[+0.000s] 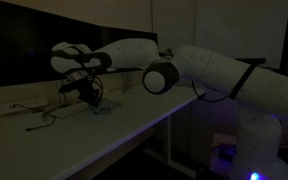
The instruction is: Wipe the counter with the cloth
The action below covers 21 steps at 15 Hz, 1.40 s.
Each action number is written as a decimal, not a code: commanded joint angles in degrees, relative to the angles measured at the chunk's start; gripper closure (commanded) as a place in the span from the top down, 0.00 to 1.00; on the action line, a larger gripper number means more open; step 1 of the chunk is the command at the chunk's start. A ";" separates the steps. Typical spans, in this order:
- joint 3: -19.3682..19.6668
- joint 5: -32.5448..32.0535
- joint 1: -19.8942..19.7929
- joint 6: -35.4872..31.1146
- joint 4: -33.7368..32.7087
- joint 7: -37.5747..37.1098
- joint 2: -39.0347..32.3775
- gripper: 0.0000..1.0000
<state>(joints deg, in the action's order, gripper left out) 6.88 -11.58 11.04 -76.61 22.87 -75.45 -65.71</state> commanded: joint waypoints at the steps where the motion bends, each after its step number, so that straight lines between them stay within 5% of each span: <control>1: -0.17 1.88 -3.91 0.57 2.64 -4.49 2.47 0.06; 12: -0.36 2.26 -16.76 1.47 2.52 -11.01 4.63 0.06; 21: -0.91 3.24 -22.86 2.82 2.25 -14.62 5.36 0.06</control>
<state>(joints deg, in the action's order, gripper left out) 6.82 -10.41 -10.45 -75.14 22.86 -87.53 -62.68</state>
